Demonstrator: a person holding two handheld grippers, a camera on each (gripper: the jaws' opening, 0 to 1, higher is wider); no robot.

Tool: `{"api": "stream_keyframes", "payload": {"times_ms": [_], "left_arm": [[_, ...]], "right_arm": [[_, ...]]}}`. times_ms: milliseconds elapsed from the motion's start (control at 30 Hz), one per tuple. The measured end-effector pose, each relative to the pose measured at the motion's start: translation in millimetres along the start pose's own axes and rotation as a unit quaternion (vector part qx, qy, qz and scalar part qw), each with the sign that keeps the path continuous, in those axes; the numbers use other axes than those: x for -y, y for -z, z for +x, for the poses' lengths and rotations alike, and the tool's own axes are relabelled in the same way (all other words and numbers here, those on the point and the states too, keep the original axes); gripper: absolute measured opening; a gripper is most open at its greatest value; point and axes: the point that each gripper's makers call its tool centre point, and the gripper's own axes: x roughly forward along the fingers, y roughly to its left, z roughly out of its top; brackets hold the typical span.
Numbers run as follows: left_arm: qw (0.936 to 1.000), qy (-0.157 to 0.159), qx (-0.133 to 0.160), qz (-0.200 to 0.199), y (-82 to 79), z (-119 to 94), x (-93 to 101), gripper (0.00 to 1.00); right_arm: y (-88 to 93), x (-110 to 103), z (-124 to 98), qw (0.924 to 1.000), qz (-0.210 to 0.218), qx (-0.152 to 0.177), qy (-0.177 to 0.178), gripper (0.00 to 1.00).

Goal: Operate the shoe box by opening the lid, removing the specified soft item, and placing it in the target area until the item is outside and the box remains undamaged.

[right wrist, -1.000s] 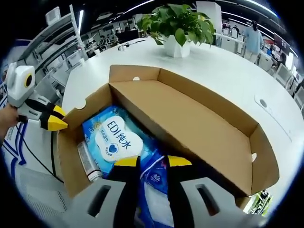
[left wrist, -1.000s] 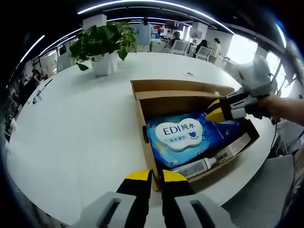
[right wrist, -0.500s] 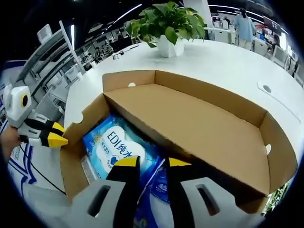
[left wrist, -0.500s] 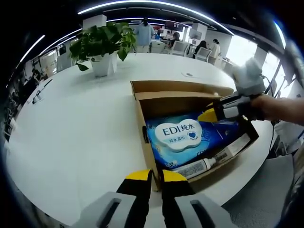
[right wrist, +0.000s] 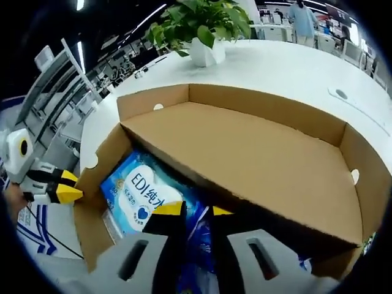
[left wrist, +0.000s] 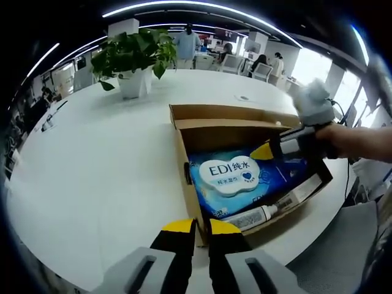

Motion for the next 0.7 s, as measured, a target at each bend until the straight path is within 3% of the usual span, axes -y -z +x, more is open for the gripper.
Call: {"api": "stream_keyframes", "payload": {"times_ms": [700], "left_arm": [[0.9999,-0.009,-0.008,0.006,0.8,-1,1.1,0.07]], "right_arm": [[-17.8,-12,-31,0.9991,0.001,0.042,-0.001,0.0]]}}
